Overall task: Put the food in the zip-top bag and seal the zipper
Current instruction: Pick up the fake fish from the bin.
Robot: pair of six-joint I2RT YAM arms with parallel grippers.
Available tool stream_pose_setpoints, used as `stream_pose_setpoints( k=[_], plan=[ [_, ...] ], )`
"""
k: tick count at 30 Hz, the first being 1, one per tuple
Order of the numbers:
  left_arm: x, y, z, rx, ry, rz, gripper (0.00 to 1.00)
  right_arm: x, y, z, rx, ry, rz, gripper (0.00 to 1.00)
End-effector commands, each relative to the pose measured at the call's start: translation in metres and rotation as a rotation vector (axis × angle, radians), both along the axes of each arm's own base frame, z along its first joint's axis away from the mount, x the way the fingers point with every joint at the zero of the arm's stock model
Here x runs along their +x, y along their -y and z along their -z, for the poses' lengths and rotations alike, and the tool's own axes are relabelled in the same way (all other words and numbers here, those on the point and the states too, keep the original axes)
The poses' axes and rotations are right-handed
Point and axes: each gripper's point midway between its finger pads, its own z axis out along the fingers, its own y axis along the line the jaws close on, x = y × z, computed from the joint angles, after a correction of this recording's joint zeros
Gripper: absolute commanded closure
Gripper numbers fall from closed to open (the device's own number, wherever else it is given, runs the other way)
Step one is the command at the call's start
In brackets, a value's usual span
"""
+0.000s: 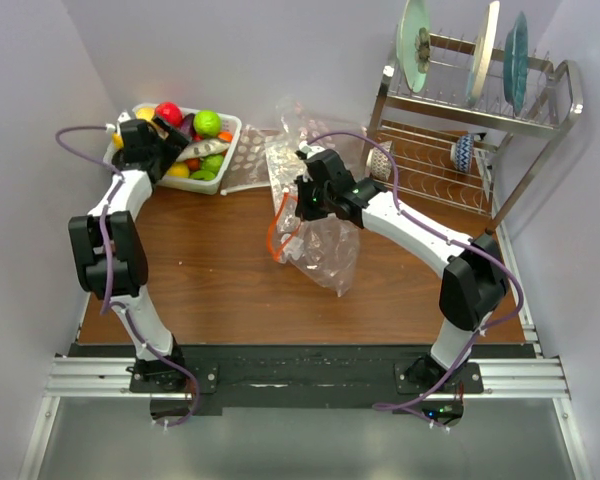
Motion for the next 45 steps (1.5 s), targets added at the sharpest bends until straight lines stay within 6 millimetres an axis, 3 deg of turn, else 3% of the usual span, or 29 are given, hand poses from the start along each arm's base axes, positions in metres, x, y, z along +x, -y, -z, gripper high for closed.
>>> stream_pose_setpoints(
  k=[1,7,10,15,16,20,21,26,29,31,35,39,45],
  plan=[
    [0.004,0.023,-0.028,-0.127,0.128,-0.028,0.02,0.002,-0.001,-0.024,0.047,0.056,-0.003,1.0],
    [0.017,0.038,-0.012,-0.156,0.078,-0.079,0.01,0.003,0.0,-0.027,0.049,0.059,0.002,1.0],
    [0.026,0.036,-0.005,-0.149,0.077,-0.141,0.01,0.003,0.0,-0.029,0.047,0.065,0.004,1.0],
    [0.05,0.045,0.016,-0.209,0.03,-0.176,0.03,0.004,0.005,-0.031,0.035,0.074,0.017,1.0],
    [0.047,0.047,0.027,-0.206,-0.021,-0.193,0.03,0.004,0.005,-0.031,0.033,0.076,0.018,1.0],
    [0.053,0.038,0.036,-0.215,-0.06,-0.315,0.03,0.004,0.004,-0.03,0.033,0.074,0.014,1.0],
    [0.053,0.048,0.039,-0.209,-0.068,-0.32,0.04,0.005,0.005,-0.03,0.034,0.073,0.015,1.0],
    [0.065,0.045,0.049,-0.262,-0.045,-0.364,0.04,0.001,0.005,-0.028,0.033,0.066,0.007,1.0],
    [0.073,0.041,0.043,-0.275,0.013,-0.387,0.09,0.001,0.005,-0.026,0.034,0.061,0.007,1.0],
    [0.083,0.039,0.029,-0.293,0.091,-0.378,0.2,-0.001,0.006,-0.027,0.032,0.063,0.007,1.0],
    [0.094,0.036,0.019,-0.302,0.153,-0.368,0.35,-0.002,0.01,-0.026,0.025,0.069,0.012,1.0],
    [0.1,0.035,-0.004,-0.266,0.23,-0.328,0.57,-0.005,0.01,-0.028,0.033,0.066,0.008,1.0],
    [0.08,0.039,-0.053,-0.183,0.318,-0.254,0.7,-0.006,0.01,-0.029,0.033,0.064,0.008,1.0]
  ],
)
